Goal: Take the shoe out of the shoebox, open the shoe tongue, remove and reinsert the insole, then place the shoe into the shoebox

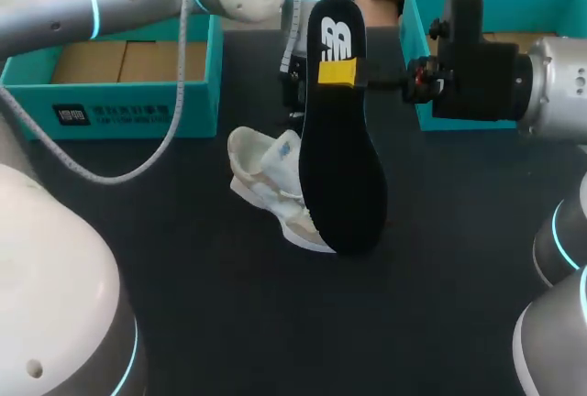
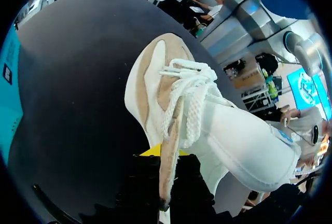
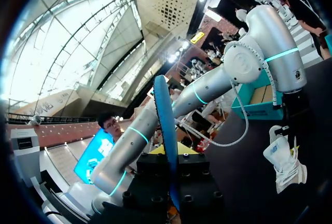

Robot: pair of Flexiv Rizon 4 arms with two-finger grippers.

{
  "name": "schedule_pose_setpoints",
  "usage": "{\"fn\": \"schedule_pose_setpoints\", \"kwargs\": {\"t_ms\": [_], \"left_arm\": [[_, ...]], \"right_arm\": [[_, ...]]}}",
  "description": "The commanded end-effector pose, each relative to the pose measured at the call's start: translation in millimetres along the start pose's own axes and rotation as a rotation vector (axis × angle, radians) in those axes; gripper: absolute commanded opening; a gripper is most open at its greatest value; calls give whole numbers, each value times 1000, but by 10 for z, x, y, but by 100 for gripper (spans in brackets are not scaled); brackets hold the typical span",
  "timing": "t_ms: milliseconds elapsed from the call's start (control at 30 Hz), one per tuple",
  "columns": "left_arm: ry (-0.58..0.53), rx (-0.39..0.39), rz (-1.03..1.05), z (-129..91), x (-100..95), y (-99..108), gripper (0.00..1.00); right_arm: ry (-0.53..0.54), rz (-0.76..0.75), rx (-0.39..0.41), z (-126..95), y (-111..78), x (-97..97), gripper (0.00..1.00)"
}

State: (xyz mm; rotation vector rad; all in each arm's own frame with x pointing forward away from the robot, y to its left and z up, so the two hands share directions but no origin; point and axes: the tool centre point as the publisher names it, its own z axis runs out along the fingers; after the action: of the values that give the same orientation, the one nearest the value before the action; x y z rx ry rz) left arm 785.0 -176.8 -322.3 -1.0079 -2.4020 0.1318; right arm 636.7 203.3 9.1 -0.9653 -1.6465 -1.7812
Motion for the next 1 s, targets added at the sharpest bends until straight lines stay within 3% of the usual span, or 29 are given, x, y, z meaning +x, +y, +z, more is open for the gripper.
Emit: {"fn": "schedule_pose_setpoints", "kwargs": {"t_ms": [33,67,100,133,267,300,333,433,633,1000], "left_arm": [[254,-19,166,-37,-63,6,0],[254,-19,166,-37,-63,6,0],[298,-97,197,35,-76,-43,0],[260,-104,211,59,-94,-60,0],[358,-236,370,110,-173,-146,0],[337,-231,389,114,-183,-158,0],[326,-284,392,111,-191,-180,0],[321,-337,457,118,-177,-243,0],[325,-407,496,173,-124,-298,0],[318,-423,453,391,-95,-320,0]], "right_arm": [[-2,1,-2,42,0,-2,0],[-2,1,-2,42,0,-2,0],[-2,1,-2,42,0,-2,0],[-2,1,-2,42,0,-2,0],[-2,1,-2,42,0,-2,0],[-2,1,-2,42,0,-2,0],[-2,1,-2,42,0,-2,0],[-2,1,-2,42,0,-2,0],[-2,1,-2,42,0,-2,0],[-2,1,-2,42,0,-2,0]]}}
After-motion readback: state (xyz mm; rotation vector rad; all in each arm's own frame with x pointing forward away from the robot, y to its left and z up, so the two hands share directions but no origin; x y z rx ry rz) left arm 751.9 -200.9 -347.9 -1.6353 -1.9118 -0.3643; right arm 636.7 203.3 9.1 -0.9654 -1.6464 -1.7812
